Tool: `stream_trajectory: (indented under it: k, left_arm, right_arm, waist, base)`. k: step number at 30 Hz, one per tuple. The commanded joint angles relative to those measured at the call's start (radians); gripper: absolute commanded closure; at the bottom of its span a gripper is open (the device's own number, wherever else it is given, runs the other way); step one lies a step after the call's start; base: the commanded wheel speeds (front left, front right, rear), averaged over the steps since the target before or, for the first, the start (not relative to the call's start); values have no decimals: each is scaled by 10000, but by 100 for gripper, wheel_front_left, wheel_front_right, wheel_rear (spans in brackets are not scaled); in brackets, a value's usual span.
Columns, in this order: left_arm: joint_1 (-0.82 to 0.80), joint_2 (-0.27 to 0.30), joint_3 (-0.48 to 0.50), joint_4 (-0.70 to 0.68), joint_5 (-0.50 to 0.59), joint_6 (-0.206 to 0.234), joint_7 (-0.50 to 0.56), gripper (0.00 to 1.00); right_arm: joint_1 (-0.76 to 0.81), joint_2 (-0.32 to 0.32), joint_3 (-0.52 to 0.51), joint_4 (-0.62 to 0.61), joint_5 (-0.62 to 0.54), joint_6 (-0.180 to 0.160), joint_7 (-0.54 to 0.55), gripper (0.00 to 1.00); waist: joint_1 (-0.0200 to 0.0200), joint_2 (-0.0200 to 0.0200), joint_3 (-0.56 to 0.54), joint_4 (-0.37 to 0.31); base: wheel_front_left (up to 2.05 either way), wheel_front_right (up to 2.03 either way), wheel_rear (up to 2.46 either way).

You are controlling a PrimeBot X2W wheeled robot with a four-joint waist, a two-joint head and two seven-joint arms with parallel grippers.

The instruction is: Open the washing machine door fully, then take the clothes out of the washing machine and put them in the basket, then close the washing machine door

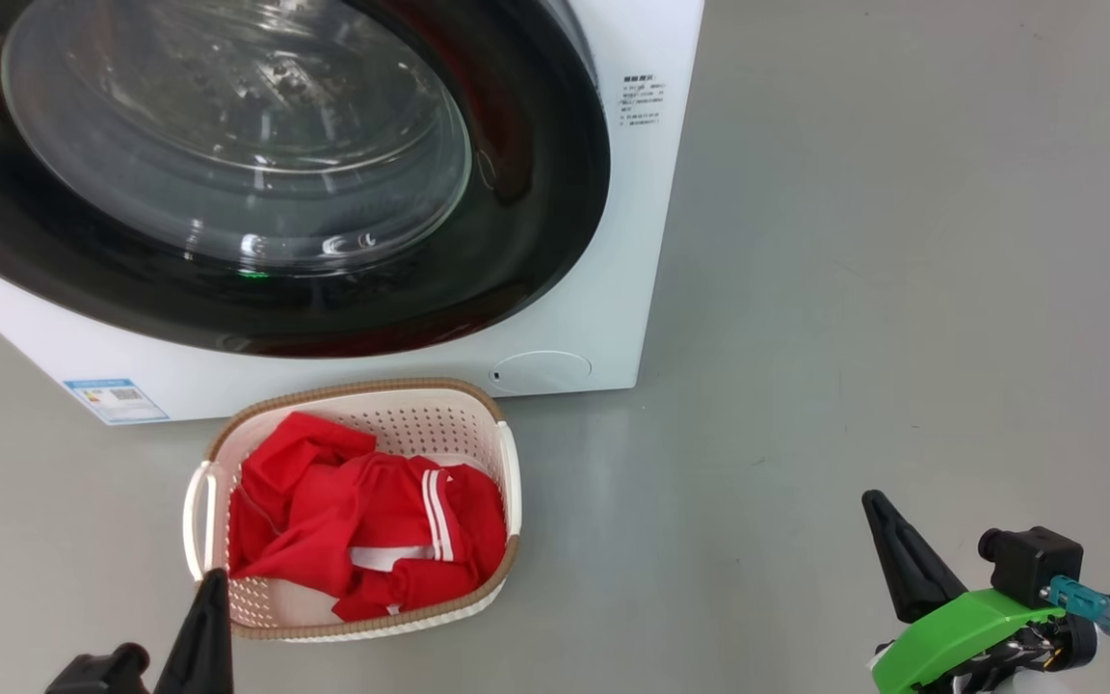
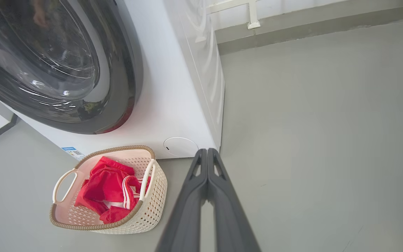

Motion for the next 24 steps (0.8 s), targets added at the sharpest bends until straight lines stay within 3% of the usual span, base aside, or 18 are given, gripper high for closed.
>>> stream_trajectory:
  k: [1, 4, 9, 24]
  left_arm:
    - [-86, 144, 65, -228, -283, -1, 31, 100]
    - [-88, 140, 86, -249, -607, 2, 115, 100]
    - [-130, 134, 126, -255, -1146, 6, 252, 100]
    - [-244, 113, 270, -300, -2870, -5, 703, 100]
  right_arm:
    - [-171, -79, -54, -261, 283, -1, 53, 100]
    - [-135, -57, -98, -306, 582, -1, 128, 100]
    - [-117, -21, -167, -354, 1077, -2, 255, 100]
    - [-32, 112, -411, -571, 2643, -4, 678, 100]
  waist:
    - [6, 0, -24, 7]
    - [23, 0, -94, 23]
    - [1, 0, -136, 43]
    - [0, 0, -328, 105]
  base:
    - [0, 0, 0]
    - [0, 0, 0]
    - [0, 0, 0]
    - [0, 0, 0]
